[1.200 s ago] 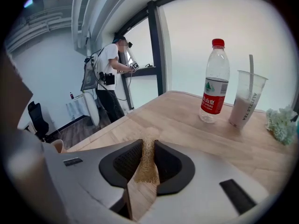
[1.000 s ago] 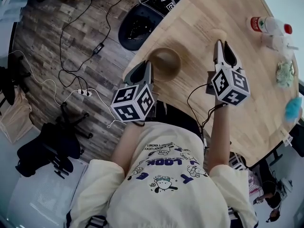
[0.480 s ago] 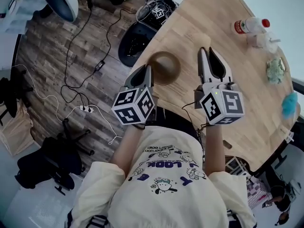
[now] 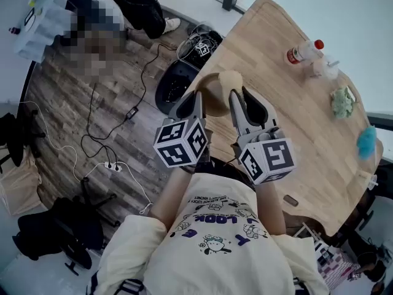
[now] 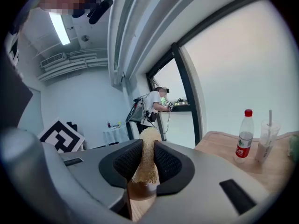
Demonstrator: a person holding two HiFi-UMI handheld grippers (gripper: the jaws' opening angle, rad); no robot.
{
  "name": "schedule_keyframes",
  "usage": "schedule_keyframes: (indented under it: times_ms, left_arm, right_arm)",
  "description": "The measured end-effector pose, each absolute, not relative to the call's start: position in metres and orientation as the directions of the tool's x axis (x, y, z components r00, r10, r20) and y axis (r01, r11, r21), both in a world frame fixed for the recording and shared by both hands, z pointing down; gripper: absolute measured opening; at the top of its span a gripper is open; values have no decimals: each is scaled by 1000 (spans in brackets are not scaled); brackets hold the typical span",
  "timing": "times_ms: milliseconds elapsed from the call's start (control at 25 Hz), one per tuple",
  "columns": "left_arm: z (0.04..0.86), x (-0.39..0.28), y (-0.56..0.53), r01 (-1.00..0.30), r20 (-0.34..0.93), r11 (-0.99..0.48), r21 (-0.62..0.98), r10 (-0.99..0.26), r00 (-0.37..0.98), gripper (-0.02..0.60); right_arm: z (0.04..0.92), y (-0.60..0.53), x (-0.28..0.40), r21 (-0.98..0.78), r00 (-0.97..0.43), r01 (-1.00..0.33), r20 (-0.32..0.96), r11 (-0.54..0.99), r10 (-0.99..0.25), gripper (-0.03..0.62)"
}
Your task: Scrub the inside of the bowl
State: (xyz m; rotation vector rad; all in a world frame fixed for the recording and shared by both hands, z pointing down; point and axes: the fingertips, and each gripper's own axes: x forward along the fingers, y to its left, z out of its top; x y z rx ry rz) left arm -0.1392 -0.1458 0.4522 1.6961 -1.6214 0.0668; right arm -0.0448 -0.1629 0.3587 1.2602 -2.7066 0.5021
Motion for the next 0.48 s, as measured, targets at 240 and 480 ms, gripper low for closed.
schedule_keyframes:
  times_ms: [240, 480]
  left_arm:
    - [420, -130, -151, -867, 461, 77, 493, -868, 186, 43]
    - [397, -113, -150, -883, 420, 21, 469, -885, 203, 44]
  right_arm:
    - [350, -154, -41, -155, -611, -791, 252, 592, -750, 77]
    - [349, -158, -25, -84, -505, -860, 285, 503, -815, 75]
